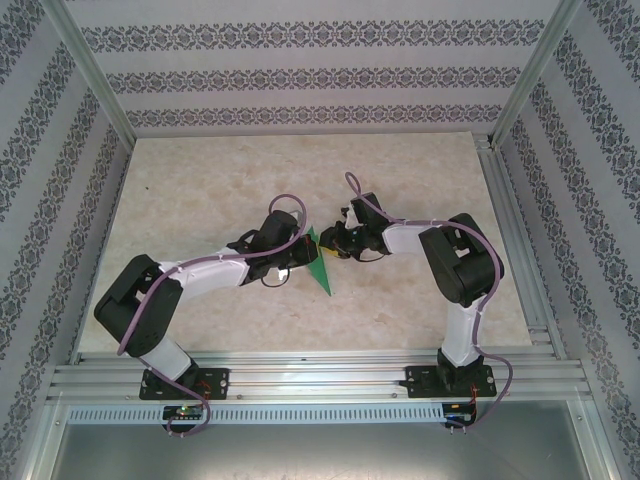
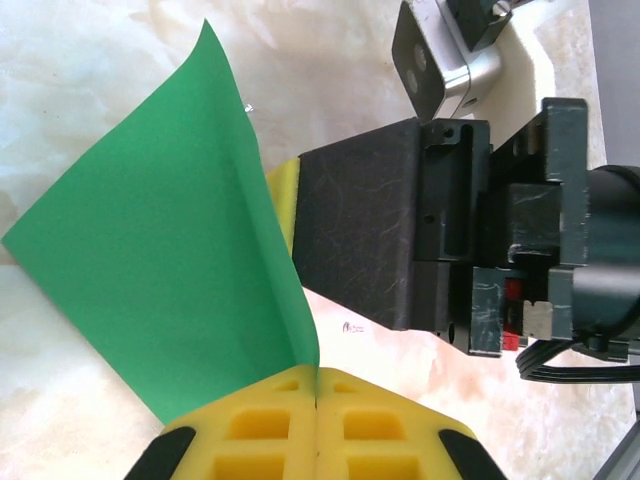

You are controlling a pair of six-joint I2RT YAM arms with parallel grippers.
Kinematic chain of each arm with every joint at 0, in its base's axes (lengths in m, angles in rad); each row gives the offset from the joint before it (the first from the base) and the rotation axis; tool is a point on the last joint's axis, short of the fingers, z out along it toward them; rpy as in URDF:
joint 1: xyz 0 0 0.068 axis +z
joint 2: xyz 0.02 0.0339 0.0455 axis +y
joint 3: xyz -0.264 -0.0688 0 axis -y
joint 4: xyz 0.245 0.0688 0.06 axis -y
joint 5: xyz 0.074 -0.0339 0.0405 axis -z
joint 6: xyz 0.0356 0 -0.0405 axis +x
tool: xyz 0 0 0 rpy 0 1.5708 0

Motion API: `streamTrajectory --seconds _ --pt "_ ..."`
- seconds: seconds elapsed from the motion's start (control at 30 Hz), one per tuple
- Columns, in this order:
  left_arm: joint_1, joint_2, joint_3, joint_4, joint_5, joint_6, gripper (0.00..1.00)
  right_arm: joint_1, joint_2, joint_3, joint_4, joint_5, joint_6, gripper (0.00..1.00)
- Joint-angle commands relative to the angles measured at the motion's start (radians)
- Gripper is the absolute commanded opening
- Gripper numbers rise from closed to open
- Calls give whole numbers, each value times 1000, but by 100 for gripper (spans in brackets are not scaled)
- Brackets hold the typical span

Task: Fold a paper plane with a square sheet of paper (fold left side to right side)
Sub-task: Fold the wing for the fifth time at the center of the table.

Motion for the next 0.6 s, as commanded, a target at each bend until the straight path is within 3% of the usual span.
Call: streamTrajectory --seconds 0.0,0.37,0.57 --pt "10 -31 -20 37 -10 37 0 0 -8 28 -28 2 -28 29" --pt "10 -27 -21 40 -1 50 0 29 68 71 16 -66 26 26" --pt "10 -33 -20 34 -2 57 0 29 80 58 81 -94 61 7"
